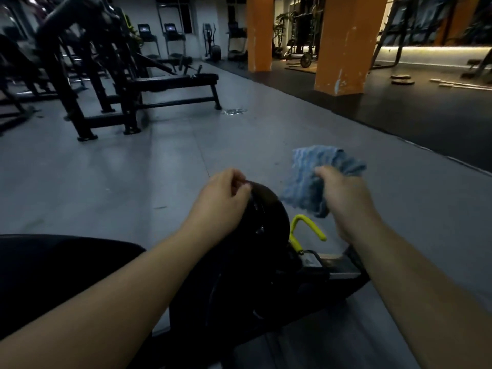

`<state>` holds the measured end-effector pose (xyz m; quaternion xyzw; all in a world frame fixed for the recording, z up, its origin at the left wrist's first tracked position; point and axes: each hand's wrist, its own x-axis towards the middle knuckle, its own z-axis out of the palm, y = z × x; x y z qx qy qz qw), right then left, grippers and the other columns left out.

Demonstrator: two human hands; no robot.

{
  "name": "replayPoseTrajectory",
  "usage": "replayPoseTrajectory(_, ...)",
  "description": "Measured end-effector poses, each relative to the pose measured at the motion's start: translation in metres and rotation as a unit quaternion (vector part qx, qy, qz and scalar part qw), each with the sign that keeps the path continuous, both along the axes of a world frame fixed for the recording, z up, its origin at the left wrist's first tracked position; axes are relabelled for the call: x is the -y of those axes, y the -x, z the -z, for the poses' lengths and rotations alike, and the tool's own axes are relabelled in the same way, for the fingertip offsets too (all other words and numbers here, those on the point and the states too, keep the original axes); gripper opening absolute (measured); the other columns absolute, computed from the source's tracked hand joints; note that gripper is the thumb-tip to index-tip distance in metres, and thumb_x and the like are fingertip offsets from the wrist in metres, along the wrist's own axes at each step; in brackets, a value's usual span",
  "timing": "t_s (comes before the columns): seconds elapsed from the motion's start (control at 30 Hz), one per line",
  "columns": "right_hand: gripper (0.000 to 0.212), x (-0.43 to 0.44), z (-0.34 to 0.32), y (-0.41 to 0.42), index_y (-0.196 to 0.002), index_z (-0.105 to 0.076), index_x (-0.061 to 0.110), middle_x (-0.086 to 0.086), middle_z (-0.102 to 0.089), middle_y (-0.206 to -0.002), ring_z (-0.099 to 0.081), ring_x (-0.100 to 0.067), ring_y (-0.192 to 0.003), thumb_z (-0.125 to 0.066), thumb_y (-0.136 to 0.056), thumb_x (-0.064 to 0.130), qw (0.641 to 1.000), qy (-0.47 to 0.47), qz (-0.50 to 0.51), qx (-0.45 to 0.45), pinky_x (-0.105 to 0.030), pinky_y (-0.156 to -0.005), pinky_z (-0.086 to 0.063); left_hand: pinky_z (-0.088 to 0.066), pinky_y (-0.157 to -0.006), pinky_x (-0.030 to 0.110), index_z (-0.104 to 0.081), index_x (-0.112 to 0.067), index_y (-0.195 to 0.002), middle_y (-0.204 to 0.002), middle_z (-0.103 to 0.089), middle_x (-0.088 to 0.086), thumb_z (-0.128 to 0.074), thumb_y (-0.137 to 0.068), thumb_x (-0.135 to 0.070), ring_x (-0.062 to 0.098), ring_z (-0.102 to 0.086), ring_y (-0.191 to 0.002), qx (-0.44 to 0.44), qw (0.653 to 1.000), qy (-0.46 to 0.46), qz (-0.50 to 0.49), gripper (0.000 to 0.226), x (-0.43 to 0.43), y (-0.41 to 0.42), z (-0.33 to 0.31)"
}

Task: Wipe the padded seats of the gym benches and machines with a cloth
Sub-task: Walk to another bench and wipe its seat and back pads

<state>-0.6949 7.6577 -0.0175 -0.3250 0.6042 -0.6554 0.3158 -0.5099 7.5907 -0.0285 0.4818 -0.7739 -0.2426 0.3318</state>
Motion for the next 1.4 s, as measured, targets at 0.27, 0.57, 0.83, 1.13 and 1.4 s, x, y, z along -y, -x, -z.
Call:
replayPoseTrajectory(0.27,0.045,0.01,0.031,-0.035,-0.099,-0.072,0.027,0.009,-0.069,-0.108,-0.061,-0.009,-0.106,-0.044,-0.097,0.062,0.946,-0.071,-0.183,-0.26,-0.028,-0.093,-0.046,-0.044,-0.091,0.025,-0.059,-0.011,-0.123,-0.119,-0.064,0.004,-0.058,-0.091,-0.009,0.02,-0.06,-0.109,0.075,0.997,-0.01,0.014,0.032,-0.008,-0.009,0.019)
replayPoseTrajectory(0.57,0.054,0.045,0.049,-0.056,-0.135,-0.056,0.024,0.006,-0.042,-0.154,-0.029,-0.015,-0.146,-0.025,-0.1,0.051,0.833,-0.057,-0.194,-0.515,-0.038,-0.119,-0.023,-0.041,-0.103,0.042,-0.045,-0.013,-0.138,-0.139,-0.049,0.011,-0.037,-0.103,-0.026,0.029,-0.053,-0.12,0.169,0.985,-0.009,0.015,0.038,-0.008,-0.019,0.044)
replayPoseTrajectory(0.83,0.064,0.108,0.023,-0.052,-0.16,-0.016,0.025,0.003,-0.016,-0.167,-0.019,-0.021,-0.152,-0.023,-0.104,0.056,0.806,-0.205,-0.248,-0.496,-0.04,-0.122,-0.016,-0.026,-0.119,0.033,-0.029,-0.018,-0.155,-0.161,-0.028,0.0,-0.03,-0.106,-0.04,0.017,-0.028,-0.147,0.132,0.991,-0.009,-0.003,0.053,-0.015,-0.028,0.067)
replayPoseTrajectory(1.13,0.051,0.048,0.025,-0.086,-0.145,-0.044,0.017,-0.009,-0.054,-0.14,-0.044,-0.028,-0.132,-0.034,-0.099,0.038,0.66,-0.074,-0.239,-0.708,-0.037,-0.108,-0.029,-0.031,-0.117,0.039,-0.028,-0.021,-0.154,-0.162,-0.024,0.001,-0.029,-0.104,-0.047,0.019,-0.025,-0.148,0.116,0.993,-0.015,0.029,0.057,-0.012,-0.058,0.093)
replayPoseTrajectory(1.4,0.061,0.069,0.041,-0.126,-0.137,-0.051,0.008,-0.016,-0.046,-0.146,-0.036,-0.03,-0.137,-0.015,-0.104,0.045,0.469,-0.162,-0.178,-0.85,-0.042,-0.113,-0.028,-0.032,-0.115,0.038,-0.031,-0.017,-0.152,-0.159,-0.028,0.005,-0.033,-0.104,-0.037,0.024,-0.028,-0.146,0.064,0.996,-0.026,0.051,0.052,0.005,-0.069,0.107)
